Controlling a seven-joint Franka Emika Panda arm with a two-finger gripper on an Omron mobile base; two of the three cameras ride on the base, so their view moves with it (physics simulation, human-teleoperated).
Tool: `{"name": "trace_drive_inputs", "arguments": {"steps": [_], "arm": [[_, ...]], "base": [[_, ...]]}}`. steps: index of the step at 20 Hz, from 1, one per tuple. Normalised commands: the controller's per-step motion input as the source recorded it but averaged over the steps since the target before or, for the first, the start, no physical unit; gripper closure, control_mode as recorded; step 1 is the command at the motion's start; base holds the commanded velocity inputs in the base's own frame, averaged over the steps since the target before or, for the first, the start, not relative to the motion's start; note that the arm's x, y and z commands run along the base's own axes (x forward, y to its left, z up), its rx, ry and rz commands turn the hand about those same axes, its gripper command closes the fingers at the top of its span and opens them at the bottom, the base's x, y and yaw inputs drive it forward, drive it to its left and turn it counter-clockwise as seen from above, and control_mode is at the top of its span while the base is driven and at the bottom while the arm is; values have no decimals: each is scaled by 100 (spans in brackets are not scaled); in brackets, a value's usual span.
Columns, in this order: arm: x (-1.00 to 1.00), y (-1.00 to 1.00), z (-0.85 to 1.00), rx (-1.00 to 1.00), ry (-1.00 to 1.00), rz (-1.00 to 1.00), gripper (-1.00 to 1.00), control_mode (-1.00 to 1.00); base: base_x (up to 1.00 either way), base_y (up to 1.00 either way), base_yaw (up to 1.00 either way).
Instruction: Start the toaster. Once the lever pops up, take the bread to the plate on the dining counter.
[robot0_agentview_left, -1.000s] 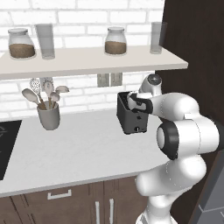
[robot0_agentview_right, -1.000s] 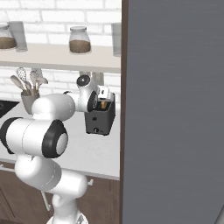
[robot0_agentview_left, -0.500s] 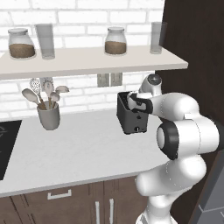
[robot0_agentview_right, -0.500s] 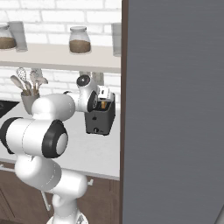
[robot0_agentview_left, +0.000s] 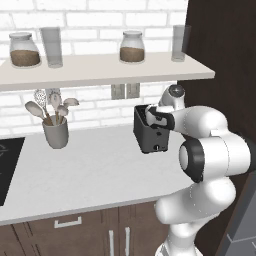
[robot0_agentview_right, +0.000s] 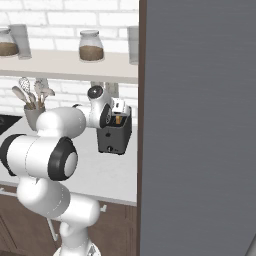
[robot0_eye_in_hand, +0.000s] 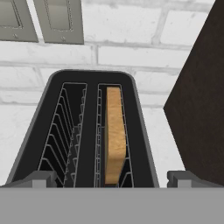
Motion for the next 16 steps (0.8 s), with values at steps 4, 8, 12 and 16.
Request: {"name": "trace_drive_inputs", "arguments": {"steps": [4,8,12,16], "arm": [[0,0,0,0,0,0,-100,-100],[0,0,0,0,0,0,-100,-100],[0,0,0,0,0,0,-100,-100],[0,0,0,0,0,0,-100,-100]], "base": [[0,0,0],[0,0,0],[0,0,0],[0,0,0]]}}
